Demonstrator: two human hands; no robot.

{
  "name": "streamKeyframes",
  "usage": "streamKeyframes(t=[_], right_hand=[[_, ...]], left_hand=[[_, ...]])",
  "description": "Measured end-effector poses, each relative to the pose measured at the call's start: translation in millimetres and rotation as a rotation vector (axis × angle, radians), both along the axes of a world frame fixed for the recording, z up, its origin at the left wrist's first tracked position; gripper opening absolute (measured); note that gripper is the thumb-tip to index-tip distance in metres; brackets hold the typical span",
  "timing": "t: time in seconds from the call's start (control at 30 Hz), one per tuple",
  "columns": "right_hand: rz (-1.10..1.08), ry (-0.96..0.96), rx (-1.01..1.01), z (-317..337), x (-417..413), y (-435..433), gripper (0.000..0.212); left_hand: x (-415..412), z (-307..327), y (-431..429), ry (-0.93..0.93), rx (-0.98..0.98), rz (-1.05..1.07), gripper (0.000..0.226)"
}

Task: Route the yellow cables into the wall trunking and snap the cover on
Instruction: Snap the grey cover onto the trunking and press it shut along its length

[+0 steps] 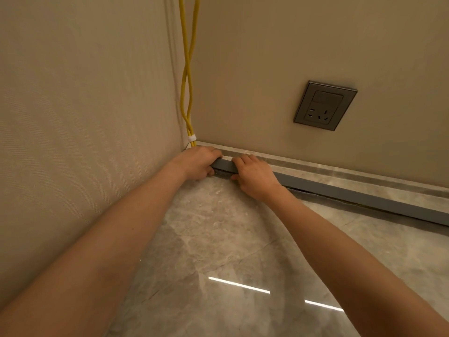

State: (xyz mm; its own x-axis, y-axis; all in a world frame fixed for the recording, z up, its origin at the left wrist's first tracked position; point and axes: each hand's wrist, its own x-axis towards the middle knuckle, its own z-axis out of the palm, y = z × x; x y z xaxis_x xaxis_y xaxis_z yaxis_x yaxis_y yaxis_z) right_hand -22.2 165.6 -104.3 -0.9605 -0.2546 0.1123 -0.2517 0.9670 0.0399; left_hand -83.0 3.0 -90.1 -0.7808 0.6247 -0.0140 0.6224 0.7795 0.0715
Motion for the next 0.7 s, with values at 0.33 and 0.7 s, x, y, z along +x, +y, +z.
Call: streamKeyframes(t=[0.33,0.7], right_hand=[[-0.153,-0.06,-0.298,17.4,-6.3,-2.8,0.028],[-0.123,-0.129,-0.248,6.8,-1.9,-4.9,0.032]], left_hand=[[-4.8,4.6,-5.6,-0.157,0.178,0.073,0.078],[-6.7,4.5,-9.3,-0.055,-0.017,-0.019,0.03]])
